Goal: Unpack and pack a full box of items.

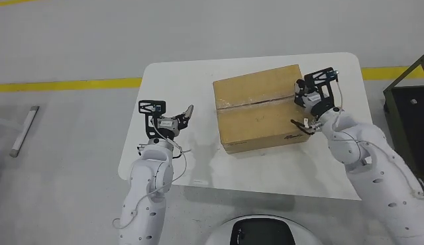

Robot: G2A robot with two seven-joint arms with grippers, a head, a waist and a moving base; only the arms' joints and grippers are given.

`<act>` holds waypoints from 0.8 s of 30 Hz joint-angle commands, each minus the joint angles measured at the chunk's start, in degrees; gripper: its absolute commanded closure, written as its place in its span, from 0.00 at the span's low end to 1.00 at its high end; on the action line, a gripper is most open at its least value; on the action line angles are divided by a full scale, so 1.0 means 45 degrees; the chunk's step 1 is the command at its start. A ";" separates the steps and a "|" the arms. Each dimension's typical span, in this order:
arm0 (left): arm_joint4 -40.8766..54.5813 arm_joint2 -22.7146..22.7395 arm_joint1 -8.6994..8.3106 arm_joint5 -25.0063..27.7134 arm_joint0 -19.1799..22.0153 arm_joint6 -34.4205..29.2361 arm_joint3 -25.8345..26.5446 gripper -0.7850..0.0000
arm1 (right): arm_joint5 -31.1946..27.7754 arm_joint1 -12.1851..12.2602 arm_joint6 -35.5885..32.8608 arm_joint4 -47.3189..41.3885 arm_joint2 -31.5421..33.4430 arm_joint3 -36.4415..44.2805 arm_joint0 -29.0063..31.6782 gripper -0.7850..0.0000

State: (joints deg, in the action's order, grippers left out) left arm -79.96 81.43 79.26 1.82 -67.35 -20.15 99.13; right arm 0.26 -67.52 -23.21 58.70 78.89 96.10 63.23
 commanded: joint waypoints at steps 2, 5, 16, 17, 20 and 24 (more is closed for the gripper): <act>0.0000 0.0000 0.0000 0.0000 0.0000 0.0000 0.0000 0.00 | 0.0149 0.0058 -0.0001 -0.0132 0.0637 0.0324 0.0327 1.00; 0.0000 0.0000 0.0000 0.0000 0.0000 0.0000 0.0000 0.00 | 0.0293 0.0048 0.0283 -0.0384 0.0868 0.0946 0.0415 1.00; 0.0000 0.0000 0.0000 0.0000 0.0000 0.0000 0.0000 0.00 | -0.1180 -0.0577 0.0864 -0.0382 -0.3406 0.0832 -0.1619 1.00; 0.0000 0.0000 0.0000 0.0000 0.0000 0.0000 0.0000 0.00 | -0.1290 -0.0656 0.0900 -0.0236 -0.3847 0.0574 -0.1833 1.00; 0.0000 0.0000 0.0000 0.0000 0.0000 0.0000 0.0000 0.00 | -0.1520 -0.0831 0.0912 0.0564 -0.4833 -0.0300 -0.2316 1.00; 0.0000 0.0000 0.0000 0.0000 0.0000 0.0000 0.0000 0.00 | -0.1467 -0.0897 0.0626 0.1792 -0.5288 -0.0954 -0.2483 1.00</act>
State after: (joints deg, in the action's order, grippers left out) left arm -79.96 81.43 79.26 1.83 -67.35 -20.15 99.13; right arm -6.58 -71.53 -20.27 66.05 55.08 92.09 51.89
